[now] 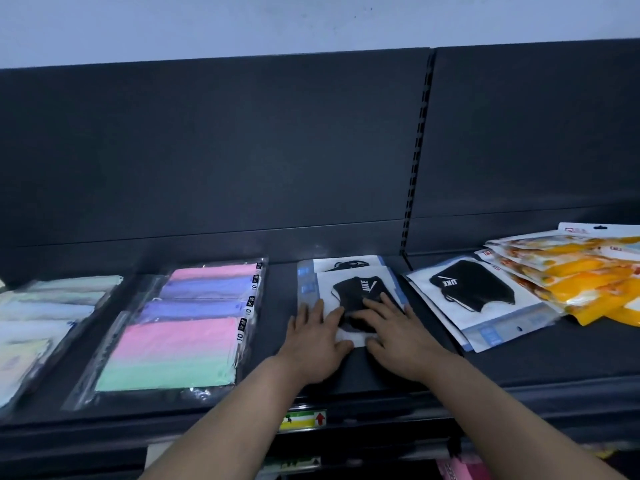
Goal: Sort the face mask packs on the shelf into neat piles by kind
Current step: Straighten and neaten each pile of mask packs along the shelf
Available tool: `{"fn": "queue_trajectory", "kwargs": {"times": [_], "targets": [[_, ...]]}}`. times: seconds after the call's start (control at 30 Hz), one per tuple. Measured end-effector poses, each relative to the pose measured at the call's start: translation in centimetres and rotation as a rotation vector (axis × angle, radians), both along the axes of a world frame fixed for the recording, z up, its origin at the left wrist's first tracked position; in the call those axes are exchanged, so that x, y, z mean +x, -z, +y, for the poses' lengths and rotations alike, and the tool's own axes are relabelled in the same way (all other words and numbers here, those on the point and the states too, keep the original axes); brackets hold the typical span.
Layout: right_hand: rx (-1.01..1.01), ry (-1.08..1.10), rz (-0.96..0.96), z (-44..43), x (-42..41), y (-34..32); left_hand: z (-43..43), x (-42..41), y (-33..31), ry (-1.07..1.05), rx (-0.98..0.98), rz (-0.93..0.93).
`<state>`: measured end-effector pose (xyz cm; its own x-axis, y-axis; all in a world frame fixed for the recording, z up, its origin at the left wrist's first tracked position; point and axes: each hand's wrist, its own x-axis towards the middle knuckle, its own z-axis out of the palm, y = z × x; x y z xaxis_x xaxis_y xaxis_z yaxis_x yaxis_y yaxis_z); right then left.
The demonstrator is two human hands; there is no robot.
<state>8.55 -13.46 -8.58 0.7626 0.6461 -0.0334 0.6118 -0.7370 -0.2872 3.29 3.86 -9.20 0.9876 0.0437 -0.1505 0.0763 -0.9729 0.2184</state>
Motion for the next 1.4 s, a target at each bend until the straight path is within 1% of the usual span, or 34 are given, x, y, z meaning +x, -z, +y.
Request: {"fn": "queue_trajectory", "kwargs": {"times": [0.07, 0.17, 0.27, 0.3, 0.37, 0.43, 0.47, 0.53, 0.57, 0.67, 0.77, 0.87, 0.93, 1.03, 1.17, 1.3, 1.4], "targets": [[-0.002, -0.001, 0.003, 0.1, 0.1, 0.0, 0.0, 0.4, -0.2, 0.001, -0.003, -0.023], [0.044, 0.015, 0.015, -0.7, 0.1, -0.1, 0.0, 0.9, -1.2, 0.009, 0.025, 0.01], [0.124, 0.153, -0.121, -2.9, 0.3, -0.6, -0.2, 0.9, -1.9, -0.015, 0.032, 0.064], [0.118, 0.217, -0.173, -3.9, 0.6, -0.8, -0.5, 0.9, -2.1, -0.027, 0.021, 0.043], [0.075, 0.363, -0.204, -6.4, 1.6, -1.0, -2.1, 1.4, -2.8, -0.025, 0.017, -0.096], [-0.005, 0.471, -0.135, -8.8, 2.4, -1.0, -4.5, 2.4, -3.4, 0.037, 0.001, -0.239], [-0.052, 0.487, -0.084, -10.0, 2.6, -1.1, -5.9, 3.0, -3.7, 0.09, -0.005, -0.257], [-0.091, 0.476, 0.019, -12.3, 2.7, -1.3, -8.9, 4.2, -3.9, 0.198, 0.02, -0.22], [-0.075, 0.464, 0.04, -13.1, 2.5, -1.5, -10.1, 4.7, -3.7, 0.237, 0.038, -0.195], [0.026, 0.434, 0.008, -15.7, 2.1, -1.8, -13.2, 6.4, -3.0, 0.255, 0.046, -0.139], [0.112, 0.385, -0.017, -17.0, 2.5, -1.5, -15.6, 7.9, -2.7, 0.202, -0.016, -0.104], [0.149, 0.347, -0.119, -18.3, 3.7, -1.1, -17.7, 8.9, -3.0, 0.041, -0.187, -0.097], [0.082, 0.342, -0.17, -19.5, 4.9, -0.8, -18.7, 9.2, -3.2, -0.039, -0.172, -0.143], [0.017, 0.386, -0.119, -20.9, 6.1, -0.3, -20.0, 9.2, -3.4, -0.099, -0.132, -0.139], [-0.034, 0.447, -0.119, -21.2, 6.9, 0.0, -21.1, 9.5, -4.0, -0.289, -0.266, -0.067], [-0.131, 0.44, -0.076, -21.0, 6.8, -0.4, -22.0, 9.9, -4.6, -0.411, -0.437, -0.155], [-0.159, 0.385, -0.14, -21.1, 6.3, -0.9, -23.1, 10.3, -4.8, -0.522, -0.485, -0.179]]}}
